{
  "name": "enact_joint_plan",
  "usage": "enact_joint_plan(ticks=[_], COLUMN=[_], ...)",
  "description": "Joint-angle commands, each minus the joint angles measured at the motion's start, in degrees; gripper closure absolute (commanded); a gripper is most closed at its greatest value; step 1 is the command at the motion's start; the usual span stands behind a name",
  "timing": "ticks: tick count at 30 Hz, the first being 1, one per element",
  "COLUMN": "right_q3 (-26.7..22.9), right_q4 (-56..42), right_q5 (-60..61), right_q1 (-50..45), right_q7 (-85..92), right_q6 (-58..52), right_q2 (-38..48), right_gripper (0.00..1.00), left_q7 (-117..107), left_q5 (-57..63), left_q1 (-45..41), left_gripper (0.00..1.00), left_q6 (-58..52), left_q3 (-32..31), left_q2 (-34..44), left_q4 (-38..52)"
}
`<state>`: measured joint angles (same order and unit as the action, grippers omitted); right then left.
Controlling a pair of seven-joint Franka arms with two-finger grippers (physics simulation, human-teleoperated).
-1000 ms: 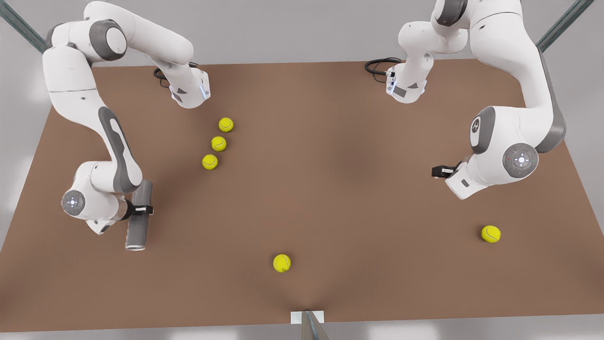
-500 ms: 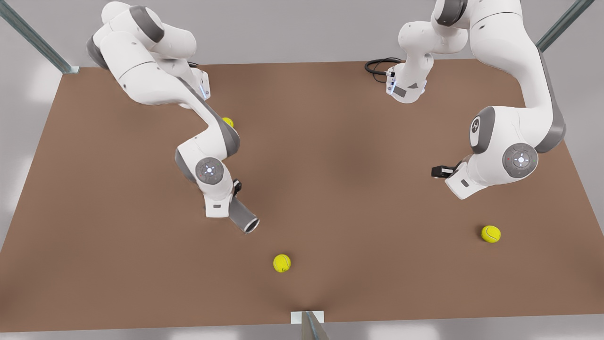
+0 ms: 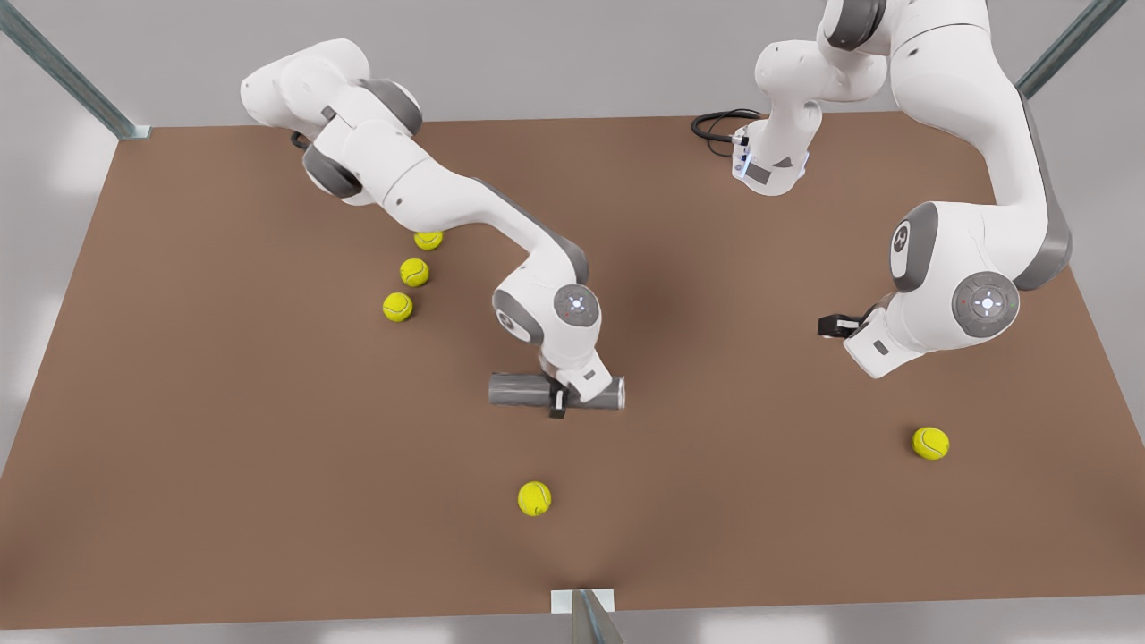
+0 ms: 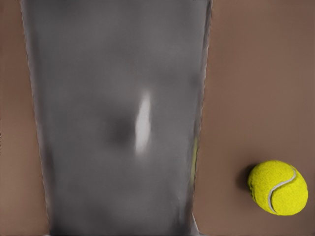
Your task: Put the tennis tube upright
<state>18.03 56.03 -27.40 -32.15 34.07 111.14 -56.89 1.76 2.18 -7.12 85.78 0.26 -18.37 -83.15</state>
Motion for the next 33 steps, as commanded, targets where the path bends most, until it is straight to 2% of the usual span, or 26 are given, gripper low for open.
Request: enact_joint_plan(ticks=[1,4,7,13,14,15,17,19,20,22,23,25,27,30,33], right_q3=[-0.01,-1.5,-4.14,-4.76,-4.58,-4.23,-4.49,-4.5,-4.58,-4.67,-4.67,-4.58,-4.58,-4.76,-4.76], right_q4=[-0.21,-0.39,-0.48,-0.39,0.14,0.05,-0.04,0.84,4.25,20.86,22.81,22.64,19.65,18.33,18.07], right_q5=[-0.03,-0.03,-0.03,0.15,1.11,1.73,10.95,12.63,12.98,18.52,18.43,18.34,17.56,16.23,16.32], right_q1=[-0.11,-0.9,-2.92,-2.48,-1.43,-1.51,3.66,11.4,17.98,33.81,35.4,36.19,38.47,40.93,41.81], right_q7=[0.21,2.67,2.67,1.88,-1.79,-11.2,-20.09,-29.23,-29.41,-32.56,-40.04,-40.74,-40.49,-39.87,-39.87], right_q6=[0.04,0.04,0.21,-0.05,-1.88,-10.23,-23.07,-30.54,-31.16,-20.8,-21.14,-22.54,-23.69,-23.25,-20.18], right_q2=[-0.32,-0.59,-1.2,-1.29,1.16,4.68,14.43,24.1,29.19,40.36,42.39,42.39,41.95,41.6,41.34], right_gripper=[0.22,0.18,0.01,0.0,0.0,0.0,0.0,0.0,0.0,0.0,0.0,0.0,0.0,0.0,0.0], left_q7=[0.0,0.0,0.0,0.0,0.0,-0.09,-2.8,-22.91,-35.84,-46.14,-45.35,-42.2,-36.57,-16.46,-4.22], left_q5=[-0.07,-0.07,-0.07,-0.07,0.02,-0.07,-8.77,-18.61,-24.15,-26.7,-33.37,-40.22,-48.83,-65.18,-67.83], left_q1=[0.0,0.0,0.0,0.0,0.0,0.0,0.18,-0.09,-1.93,-1.93,-0.09,4.38,5.27,6.33,6.33], left_gripper=[0.0,0.0,0.0,0.0,0.0,0.0,0.0,0.0,0.0,0.0,0.0,0.0,0.0,0.0,0.0], left_q6=[0.0,0.0,0.18,0.53,0.61,0.62,1.58,12.03,19.06,29.18,31.02,36.82,38.05,38.94,38.06], left_q3=[0.0,0.0,0.0,0.0,0.0,0.0,0.53,0.26,-0.96,-7.64,-10.54,-17.57,-18.11,-16.87,-17.67], left_q2=[0.0,0.0,-0.26,-0.44,-0.44,-0.44,-2.37,-5.62,-8.69,-15.63,-20.29,-25.91,-26.98,-26.98,-28.65], left_q4=[0.0,0.0,0.0,0.0,0.0,0.0,0.09,0.09,0.26,2.81,6.06,6.5,5.02,-2.98,-3.34])
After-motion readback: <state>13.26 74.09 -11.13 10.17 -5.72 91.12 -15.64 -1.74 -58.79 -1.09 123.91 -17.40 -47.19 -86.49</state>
